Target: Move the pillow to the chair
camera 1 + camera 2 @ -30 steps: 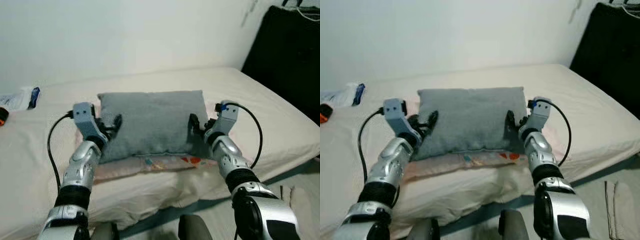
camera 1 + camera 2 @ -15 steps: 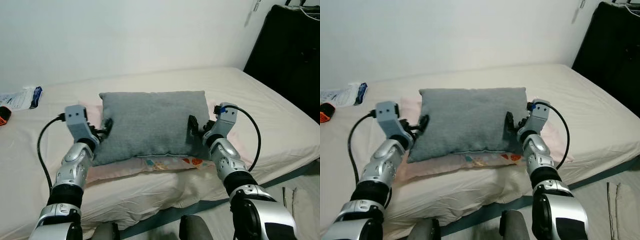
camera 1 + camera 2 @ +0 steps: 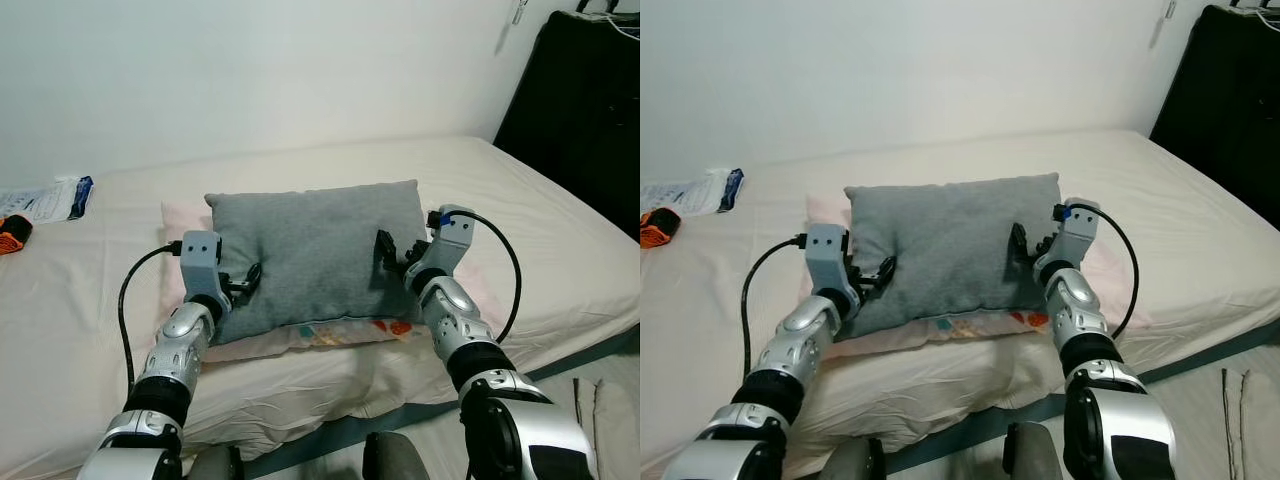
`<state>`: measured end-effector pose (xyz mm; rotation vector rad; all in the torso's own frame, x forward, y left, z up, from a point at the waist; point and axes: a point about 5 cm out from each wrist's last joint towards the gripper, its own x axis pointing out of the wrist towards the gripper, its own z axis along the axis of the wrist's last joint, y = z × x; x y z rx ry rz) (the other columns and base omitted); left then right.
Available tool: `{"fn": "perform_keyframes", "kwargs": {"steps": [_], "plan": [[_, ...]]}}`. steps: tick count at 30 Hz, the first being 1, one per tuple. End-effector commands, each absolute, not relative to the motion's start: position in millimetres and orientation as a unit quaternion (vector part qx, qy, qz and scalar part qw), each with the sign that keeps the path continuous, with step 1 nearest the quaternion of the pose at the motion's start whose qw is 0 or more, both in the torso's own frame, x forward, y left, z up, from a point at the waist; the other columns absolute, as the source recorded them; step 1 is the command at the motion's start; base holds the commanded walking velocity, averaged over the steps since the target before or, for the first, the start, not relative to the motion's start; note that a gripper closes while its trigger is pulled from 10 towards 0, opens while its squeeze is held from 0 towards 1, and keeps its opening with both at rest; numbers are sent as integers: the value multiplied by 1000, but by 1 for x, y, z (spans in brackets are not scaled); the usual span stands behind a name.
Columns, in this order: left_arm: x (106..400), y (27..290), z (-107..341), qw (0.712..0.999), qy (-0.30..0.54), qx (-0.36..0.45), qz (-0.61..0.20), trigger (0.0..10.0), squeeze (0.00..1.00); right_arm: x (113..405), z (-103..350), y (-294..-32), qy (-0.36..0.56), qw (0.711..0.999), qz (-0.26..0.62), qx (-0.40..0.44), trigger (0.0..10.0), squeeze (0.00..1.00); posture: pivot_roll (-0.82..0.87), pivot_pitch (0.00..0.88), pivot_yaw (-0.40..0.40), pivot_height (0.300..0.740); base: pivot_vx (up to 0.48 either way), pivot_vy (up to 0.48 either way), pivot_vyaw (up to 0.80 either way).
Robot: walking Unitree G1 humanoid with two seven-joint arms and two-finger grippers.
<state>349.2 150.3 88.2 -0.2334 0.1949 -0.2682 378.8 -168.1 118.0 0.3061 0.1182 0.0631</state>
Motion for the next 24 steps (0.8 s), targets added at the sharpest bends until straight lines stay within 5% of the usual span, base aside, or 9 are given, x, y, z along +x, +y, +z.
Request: {"fn": "perform_keyframes", "kwargs": {"steps": [1, 11, 21, 22, 24], "plan": [[344, 139, 79, 969, 124, -142, -161, 10000, 0, 378, 116, -167, 59, 986, 34, 153, 10000, 0, -10, 0, -63, 601, 0, 0, 0], [338, 105, 102, 892, 106, -329, -291, 10000, 0, 379, 117, -167, 63, 986, 33, 150, 10000, 0, -13, 0, -62, 601, 0, 0, 0], [342, 93, 107, 911, 83, -284, -286, 10000, 0, 379, 117, -170, 66, 987, 29, 147, 10000, 0, -15, 0, -57, 601, 0, 0, 0], [343, 92, 107, 921, 85, -257, -279, 784, 0, 379, 117, -171, 66, 987, 28, 146, 10000, 0, -15, 0, -57, 601, 0, 0, 0], [344, 91, 106, 933, 93, -220, -268, 0, 0, 379, 117, -171, 66, 987, 27, 146, 10000, 0, -14, 0, -52, 601, 0, 0, 0]]}}
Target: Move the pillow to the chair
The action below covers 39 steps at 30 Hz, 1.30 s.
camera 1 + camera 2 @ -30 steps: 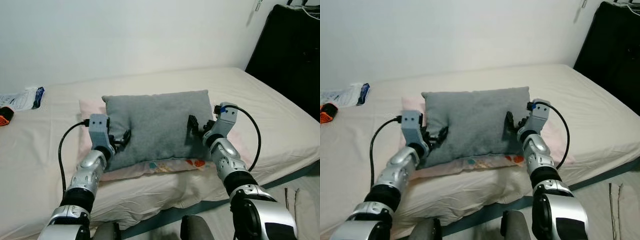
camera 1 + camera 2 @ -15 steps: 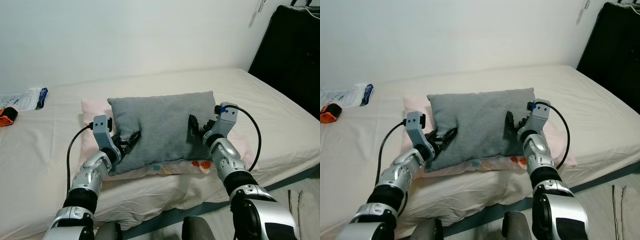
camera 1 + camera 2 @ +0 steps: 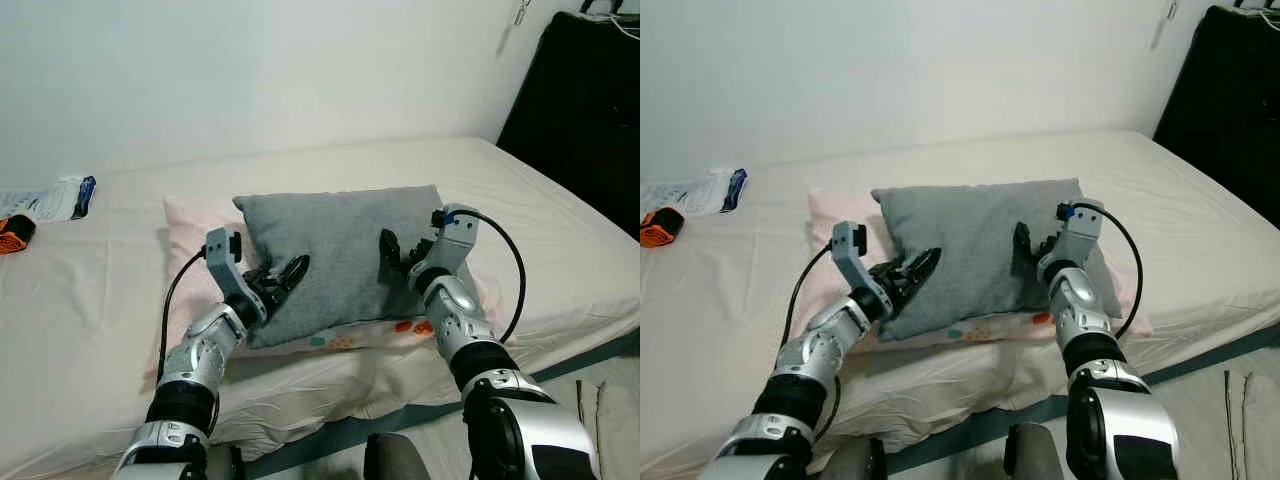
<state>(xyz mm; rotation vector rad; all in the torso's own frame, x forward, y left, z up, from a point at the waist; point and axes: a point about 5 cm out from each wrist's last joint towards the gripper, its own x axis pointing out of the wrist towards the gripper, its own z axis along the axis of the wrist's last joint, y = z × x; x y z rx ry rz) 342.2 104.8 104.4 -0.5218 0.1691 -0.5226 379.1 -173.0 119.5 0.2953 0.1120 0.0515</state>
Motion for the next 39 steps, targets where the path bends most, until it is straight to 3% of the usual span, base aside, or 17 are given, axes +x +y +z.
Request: {"fn": "perform_keyframes", "kwargs": {"steps": [1, 3, 5, 7, 20, 29, 31, 39], "plan": [[344, 91, 106, 933, 93, -220, -268, 0, 0, 379, 117, -171, 66, 987, 27, 146, 10000, 0, -14, 0, -52, 601, 0, 0, 0], [344, 92, 103, 947, 110, -164, -254, 0, 0, 378, 116, -171, 66, 987, 26, 146, 10000, 0, -14, 0, -49, 601, 0, 0, 0], [344, 92, 103, 947, 110, -164, -254, 0, 0, 378, 116, -171, 66, 987, 26, 146, 10000, 0, -14, 0, -49, 601, 0, 0, 0], [345, 98, 95, 963, 129, -99, -214, 0, 0, 378, 115, -172, 67, 987, 23, 146, 10000, 0, -15, 0, -47, 601, 0, 0, 0], [348, 118, 103, 968, 103, -121, -193, 0, 0, 378, 115, -173, 67, 987, 20, 147, 10000, 0, -11, 0, -53, 601, 0, 0, 0], [361, 187, 140, 979, 35, -134, -147, 0, 0, 380, 121, -173, 57, 987, 26, 151, 10000, 0, -14, 0, -53, 601, 0, 0, 0], [361, 230, 154, 989, 15, -116, -94, 0, 0, 381, 123, -176, 50, 987, 23, 153, 10000, 0, -13, 0, -56, 601, 0, 0, 0], [355, 269, 166, 995, -3, -96, -39, 0, 0, 382, 128, -180, 45, 987, 21, 152, 10000, 0, -10, 0, -65, 601, 0, 0, 0]]}}
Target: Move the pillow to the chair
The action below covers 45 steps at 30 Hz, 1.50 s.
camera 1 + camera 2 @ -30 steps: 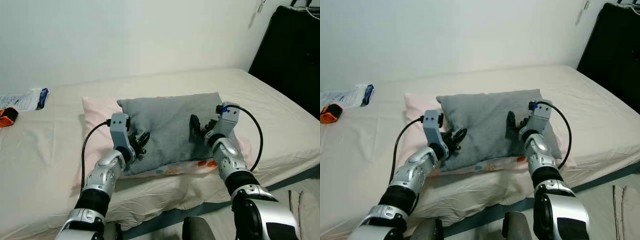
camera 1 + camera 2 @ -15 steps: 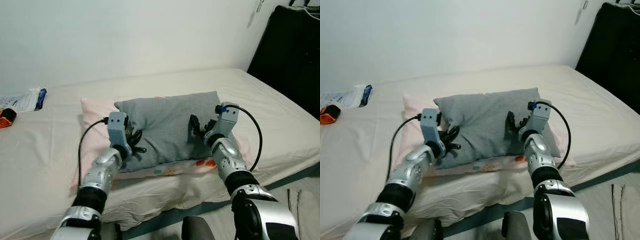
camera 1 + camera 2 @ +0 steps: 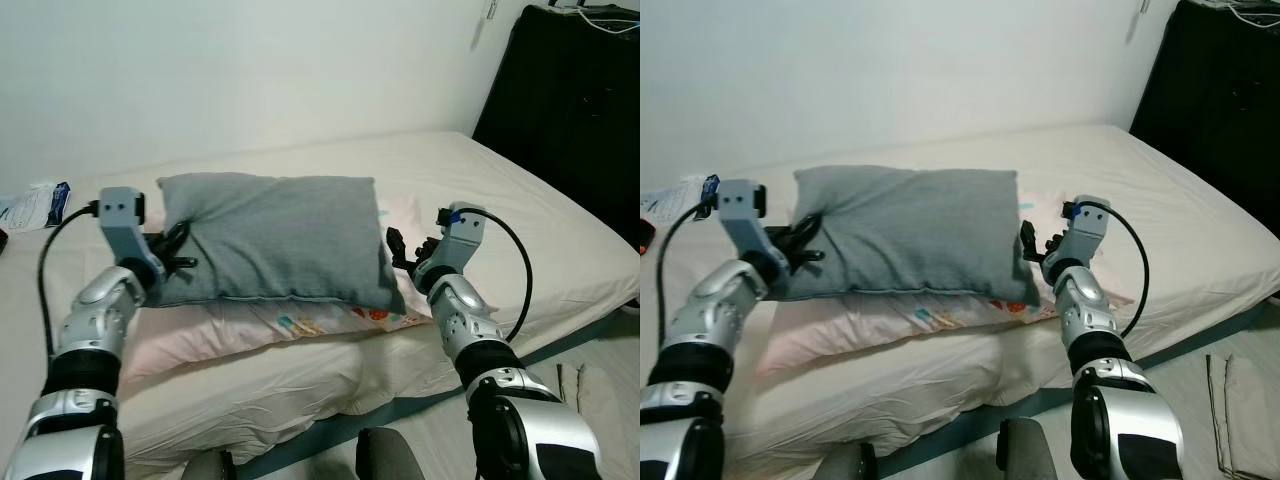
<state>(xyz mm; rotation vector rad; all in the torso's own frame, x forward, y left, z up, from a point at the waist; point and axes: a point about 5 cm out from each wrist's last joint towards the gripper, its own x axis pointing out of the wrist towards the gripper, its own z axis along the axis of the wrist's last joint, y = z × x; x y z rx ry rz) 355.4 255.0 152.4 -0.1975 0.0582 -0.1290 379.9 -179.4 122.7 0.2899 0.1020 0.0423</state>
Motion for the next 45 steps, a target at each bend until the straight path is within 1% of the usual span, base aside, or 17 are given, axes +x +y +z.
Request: {"fn": "perform_keyframes", "kwargs": {"steps": [1, 4, 5, 7, 9, 10, 11, 12, 14, 17, 19, 24, 26, 28, 32, 40, 45], "plan": [[355, 269, 166, 995, -3, -96, -39, 0, 0, 382, 128, -180, 45, 987, 21, 152, 10000, 0, -10, 0, -65, 601, 0, 0, 0], [354, 265, 159, 994, 8, -98, -41, 0, 0, 383, 128, -180, 46, 987, 21, 153, 10000, 0, -6, 0, -69, 601, 0, 0, 0], [351, 237, 133, 992, 50, -86, -74, 0, 0, 382, 124, -179, 57, 986, 22, 156, 10000, 0, -9, 0, -70, 601, 0, 0, 0], [351, 237, 133, 992, 50, -86, -74, 0, 0, 382, 124, -179, 57, 986, 22, 156, 10000, 0, -9, 0, -70, 601, 0, 0, 0], [350, 225, 124, 991, 66, -79, -90, 0, 0, 382, 123, -178, 62, 985, 23, 158, 10000, 0, -9, 0, -70, 601, 0, 0, 0], [348, 202, 107, 987, 93, -53, -121, 0, 0, 382, 121, -176, 68, 984, 31, 160, 10000, 0, -16, 0, -70, 601, 0, 0, 0], [348, 202, 107, 987, 93, -53, -121, 0, 0, 382, 121, -176, 68, 984, 31, 160, 10000, 0, -16, 0, -70, 601, 0, 0, 0], [345, 182, 94, 982, 115, -28, -149, 0, 0, 382, 121, -174, 70, 983, 40, 166, 10000, 0, -19, 0, -72, 601, 0, 0, 0], [345, 182, 94, 982, 115, -28, -149, 0, 0, 382, 121, -174, 70, 983, 40, 166, 10000, 0, -19, 0, -72, 601, 0, 0, 0], [337, 150, 66, 968, 159, 46, -189, 0, 0, 384, 125, -171, 65, 975, 67, 200, 10000, 0, -21, 0, -82, 601, 0, 0, 0], [337, 150, 66, 968, 159, 46, -189, 0, 0, 384, 125, -171, 65, 975, 67, 200, 10000, 0, -21, 0, -82, 601, 0, 0, 0], [330, 150, 48, 959, 186, 131, -171, 0, 0, 384, 125, -167, 63, 976, 93, 189, 10000, 0, -33, 0, -84, 601, 0, 0, 0], [330, 150, 48, 959, 186, 131, -171, 0, 0, 384, 125, -167, 63, 976, 93, 189, 10000, 0, -33, 0, -84, 601, 0, 0, 0], [326, 155, 39, 952, 199, 176, -149, 0, 0, 382, 124, -164, 61, 977, 111, 170, 10000, 0, -37, 6, -85, 601, 0, 0, 0], [324, 159, 33, 945, 215, 211, -130, 0, 0, 381, 130, -163, 36, 973, 144, 175, 10000, 0, -25, 0, -97, 601, 0, 0, 0], [324, 162, 31, 943, 215, 219, -126, 0, 0, 379, 127, -215, 38, 977, -9, 208, 10000, 0, -29, 0, -86, 601, 0, 0, 0], [322, 163, 28, 940, 220, 226, -128, 0, 0, 378, 124, -219, 53, 976, -21, 212, 10000, 0, -29, 0, -80, 601, 0, 0, 0]]}}
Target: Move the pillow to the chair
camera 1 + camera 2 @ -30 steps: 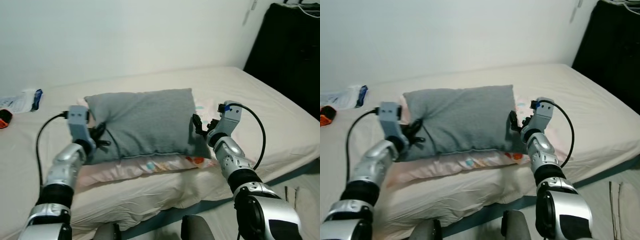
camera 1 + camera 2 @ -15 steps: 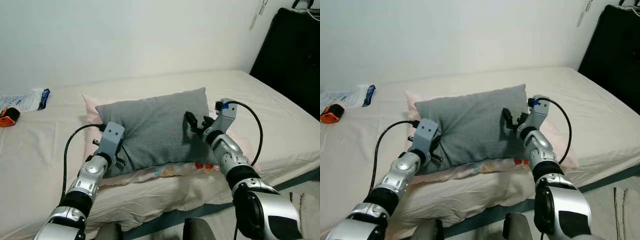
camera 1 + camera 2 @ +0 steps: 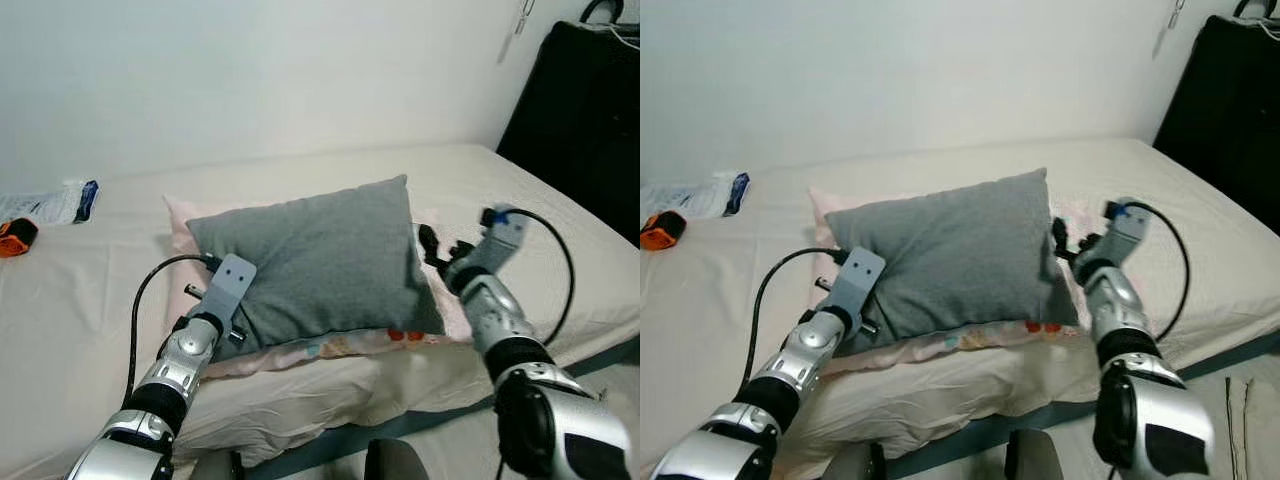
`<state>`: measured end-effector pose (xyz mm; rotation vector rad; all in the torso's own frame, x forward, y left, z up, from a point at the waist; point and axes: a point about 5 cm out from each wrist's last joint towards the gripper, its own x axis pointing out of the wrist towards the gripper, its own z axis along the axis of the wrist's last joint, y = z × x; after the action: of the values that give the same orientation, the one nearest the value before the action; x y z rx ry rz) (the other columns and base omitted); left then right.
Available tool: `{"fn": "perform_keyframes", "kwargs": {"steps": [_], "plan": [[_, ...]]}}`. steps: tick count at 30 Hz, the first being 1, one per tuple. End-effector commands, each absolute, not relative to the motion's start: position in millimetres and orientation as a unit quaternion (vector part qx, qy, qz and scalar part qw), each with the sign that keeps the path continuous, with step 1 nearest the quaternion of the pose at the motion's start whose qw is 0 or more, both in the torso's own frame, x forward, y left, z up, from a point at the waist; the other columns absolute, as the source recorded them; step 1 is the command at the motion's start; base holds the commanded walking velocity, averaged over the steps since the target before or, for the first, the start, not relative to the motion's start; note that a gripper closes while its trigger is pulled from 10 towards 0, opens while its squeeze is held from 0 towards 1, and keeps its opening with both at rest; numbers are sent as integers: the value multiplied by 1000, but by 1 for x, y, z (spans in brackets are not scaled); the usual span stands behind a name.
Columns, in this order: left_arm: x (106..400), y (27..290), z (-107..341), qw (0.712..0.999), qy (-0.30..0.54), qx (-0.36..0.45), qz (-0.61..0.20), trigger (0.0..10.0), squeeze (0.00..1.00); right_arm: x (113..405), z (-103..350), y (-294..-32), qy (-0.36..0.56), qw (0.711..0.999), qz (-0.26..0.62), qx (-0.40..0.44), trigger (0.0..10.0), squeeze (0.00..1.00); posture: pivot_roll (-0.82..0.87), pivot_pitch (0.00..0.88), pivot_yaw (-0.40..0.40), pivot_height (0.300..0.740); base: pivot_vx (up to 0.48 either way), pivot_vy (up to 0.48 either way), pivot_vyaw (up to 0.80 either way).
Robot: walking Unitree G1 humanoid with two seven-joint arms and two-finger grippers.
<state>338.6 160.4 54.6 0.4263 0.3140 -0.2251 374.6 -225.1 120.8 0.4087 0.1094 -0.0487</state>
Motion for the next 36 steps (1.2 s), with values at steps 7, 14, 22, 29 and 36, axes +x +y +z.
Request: {"fn": "perform_keyframes", "kwargs": {"steps": [7, 14, 22, 29, 36], "plan": [[318, 163, 21, 941, 239, 201, -128, 0, 0, 374, 114, -223, 64, 957, -36, 282, 10000, 0, -24, 0, -75, 601, 0, 0, 0], [311, 158, 11, 934, 264, 188, -151, 0, 0, 375, 115, -219, 64, 949, -30, 308, 10000, 0, -26, 0, -70, 601, 0, 0, 0], [306, 134, 5, 920, 278, 188, -202, 0, 0, 379, 116, -199, 78, 957, 28, 280, 10000, 0, -24, 0, -66, 601, 0, 0, 0], [310, 125, 9, 920, 272, 187, -211, 0, 0, 373, 98, -158, 144, 952, 148, 228, 10000, 0, -19, 0, -66, 601, 0, 0, 0], [313, 125, 11, 920, 272, 186, -211, 0, 0, 361, 85, -113, 200, 922, 278, 179, 10000, 0, -12, 4, -62, 601, 0, 0, 0]]}}
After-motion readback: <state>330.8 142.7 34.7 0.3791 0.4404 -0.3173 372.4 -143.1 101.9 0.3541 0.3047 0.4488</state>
